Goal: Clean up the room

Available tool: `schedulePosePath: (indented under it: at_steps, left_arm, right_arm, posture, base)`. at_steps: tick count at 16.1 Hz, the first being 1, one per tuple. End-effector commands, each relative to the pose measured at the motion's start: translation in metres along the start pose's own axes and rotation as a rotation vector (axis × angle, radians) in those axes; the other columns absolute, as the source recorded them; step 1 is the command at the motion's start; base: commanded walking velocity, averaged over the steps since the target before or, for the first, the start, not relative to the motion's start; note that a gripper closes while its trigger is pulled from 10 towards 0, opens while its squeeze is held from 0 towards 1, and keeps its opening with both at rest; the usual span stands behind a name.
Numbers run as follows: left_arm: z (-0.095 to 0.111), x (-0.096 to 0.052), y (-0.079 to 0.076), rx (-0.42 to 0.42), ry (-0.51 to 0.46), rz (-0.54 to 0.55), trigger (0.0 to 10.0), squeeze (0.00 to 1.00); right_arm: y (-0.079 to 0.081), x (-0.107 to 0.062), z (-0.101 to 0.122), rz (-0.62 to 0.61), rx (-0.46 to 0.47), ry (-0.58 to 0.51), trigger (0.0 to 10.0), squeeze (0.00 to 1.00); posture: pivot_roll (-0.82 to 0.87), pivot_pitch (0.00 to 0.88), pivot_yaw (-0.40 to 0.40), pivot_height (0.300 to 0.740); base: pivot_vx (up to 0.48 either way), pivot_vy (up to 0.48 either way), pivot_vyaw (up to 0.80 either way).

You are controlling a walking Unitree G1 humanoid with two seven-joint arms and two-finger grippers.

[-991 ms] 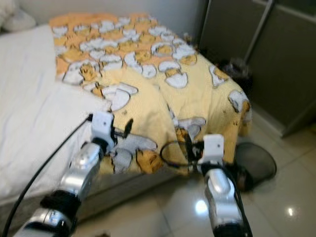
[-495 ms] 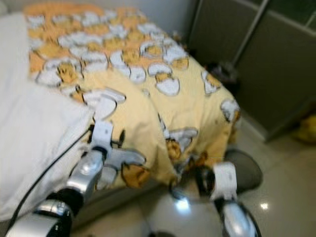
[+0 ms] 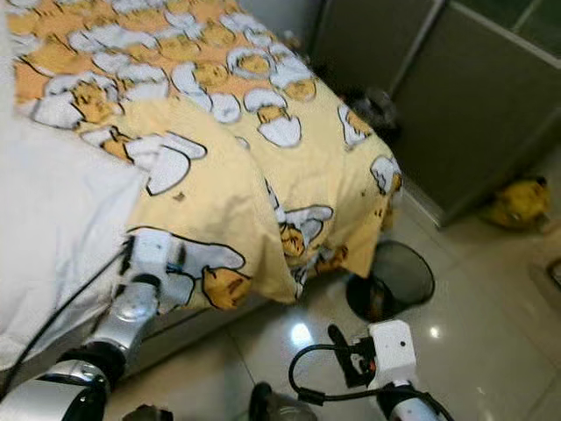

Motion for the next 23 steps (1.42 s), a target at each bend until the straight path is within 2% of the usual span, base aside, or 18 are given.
schedulePosePath:
  at_steps: [1, 3, 4, 5, 7, 8, 9, 11, 14, 15, 16, 18, 19, 20, 21, 22, 23]
  left_arm:
    - [-0.007, 0.001, 0.006, -0.013, 0.048, 0.022, 10.0, 0.0]
    - [-0.002, 0.005, 0.04, 0.0, 0.046, 0.204, 10.0, 0.0]
    - [0.002, 0.006, 0.048, -0.004, 0.024, 0.247, 10.0, 0.0]
    - [0.007, 0.006, 0.049, -0.019, -0.019, 0.248, 10.0, 0.0]
    - [0.004, 0.003, 0.032, -0.062, -0.035, 0.158, 10.0, 0.0]
    - [-0.004, 0.0, 0.017, -0.076, 0.011, 0.09, 10.0, 0.0]
    - [-0.012, -0.002, 0.003, -0.133, 0.073, 0.017, 10.0, 0.0]
    - [-0.013, -0.001, 0.0, -0.149, 0.097, 0.022, 10.0, 0.0]
    - [-0.015, 0.0, 0.002, -0.096, 0.128, 0.029, 10.0, 0.0]
    - [-0.018, 0.0, 0.006, -0.086, 0.145, 0.04, 4.1, 0.0]
    - [-0.023, -0.001, 0.012, -0.091, 0.158, 0.054, 0.0, 0.0]
    - [-0.026, -0.002, 0.017, -0.068, 0.154, 0.067, 0.0, 0.0]
    - [-0.028, -0.003, 0.02, -0.031, 0.147, 0.075, 0.0, 0.0]
    - [-0.032, -0.006, 0.021, 0.069, 0.129, 0.085, 0.0, 0.0]
    - [-0.034, -0.008, 0.02, 0.115, 0.124, 0.09, 0.0, 0.0]
    - [-0.042, -0.015, 0.016, 0.223, 0.116, 0.084, 0.0, 0.0]
    - [-0.046, -0.017, 0.012, 0.218, 0.129, 0.071, 0.0, 0.0]
  right_arm:
    - [0.0, -0.002, 0.001, -0.001, 0.004, 0.006, 10.0, 0.0]
    - [0.004, -0.008, -0.001, -0.002, 0.01, 0.019, 10.0, 0.0]
    - [0.004, -0.01, -0.002, -0.005, 0.012, 0.025, 10.0, 0.0]
    - [0.005, -0.014, -0.004, -0.008, 0.013, 0.032, 10.0, 0.0]
    - [0.006, -0.022, -0.008, -0.01, 0.012, 0.051, 10.0, 0.0]
    - [0.007, -0.023, -0.012, -0.006, 0.015, 0.07, 10.0, 0.0]
    - [0.009, -0.024, -0.015, 0.0, 0.016, 0.082, 10.0, 0.0]
    - [0.009, -0.025, -0.015, 0.007, 0.013, 0.095, 10.0, 0.0]
    - [0.005, -0.028, -0.016, -0.002, -0.001, 0.114, 10.0, 0.0]
    - [0.004, -0.029, -0.016, -0.004, -0.002, 0.115, 10.0, 0.0]
    - [0.004, -0.029, -0.016, -0.007, 0.0, 0.118, 10.0, 0.0]
    - [0.005, -0.026, -0.016, -0.004, -0.002, 0.118, 10.0, 0.0]
    - [0.005, -0.024, -0.015, -0.004, -0.002, 0.114, 10.0, 0.0]
    - [0.005, -0.02, -0.016, -0.005, -0.001, 0.113, 10.0, 0.0]
    - [0.005, -0.019, -0.016, -0.005, -0.001, 0.114, 10.0, 0.0]
    - [0.007, -0.017, -0.019, -0.001, 0.0, 0.118, 10.0, 0.0]
    - [0.008, -0.016, -0.02, 0.002, 0.0, 0.12, 10.0, 0.0]
  posture:
    - [-0.15, 0.166, -0.164, 0.74]
    - [-0.15, 0.176, -0.152, 0.74]
    - [-0.16, 0.177, -0.151, 0.74]
    - [-0.16, 0.178, -0.143, 0.74]
    - [-0.15, 0.191, -0.14, 0.74]
    - [-0.15, 0.197, -0.143, 0.74]
    - [-0.16, 0.204, -0.15, 0.74]
    - [-0.17, 0.207, -0.157, 0.74]
    - [-0.18, 0.206, -0.161, 0.74]
    - [-0.19, 0.198, -0.161, 0.74]
    - [-0.19, 0.189, -0.157, 0.74]
    - [-0.18, 0.175, -0.15, 0.74]
    - [-0.17, 0.167, -0.146, 0.74]
    - [-0.16, 0.16, -0.141, 0.74]
    - [-0.16, 0.159, -0.141, 0.74]
    - [-0.15, 0.157, -0.141, 0.74]
    - [-0.15, 0.152, -0.14, 0.74]
  base:
    - [0.0, 0.0, 0.0]
    - [0.0, 0.0, 0.0]
    - [0.0, 0.0, 0.0]
    - [0.0, 0.0, 0.0]
    - [0.0, 0.0, 0.0]
    - [0.0, 0.0, 0.0]
    - [0.0, 0.0, 0.0]
    - [0.0, 0.0, 0.0]
    - [0.0, 0.0, 0.0]
    - [0.0, 0.0, 0.0]
    - [0.0, 0.0, 0.0]
    - [0.0, 0.0, 0.0]
    - [0.0, 0.0, 0.0]
    - [0.0, 0.0, 0.0]
    - [0.0, 0.0, 0.0]
    - [0.0, 0.0, 0.0]
    - [0.0, 0.0, 0.0]
Point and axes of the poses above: a point about 5 cm out from each wrist's last joint towards the gripper, its own x axis pointing out of the wrist towards the gripper, its own z axis along the axis of the wrist's last joint, y = z × x, the point moved 3 cm from there along x, pointing out of the wrist towards the gripper, and after that the axes turned 10 degrees about x, right-handed, at the moved point
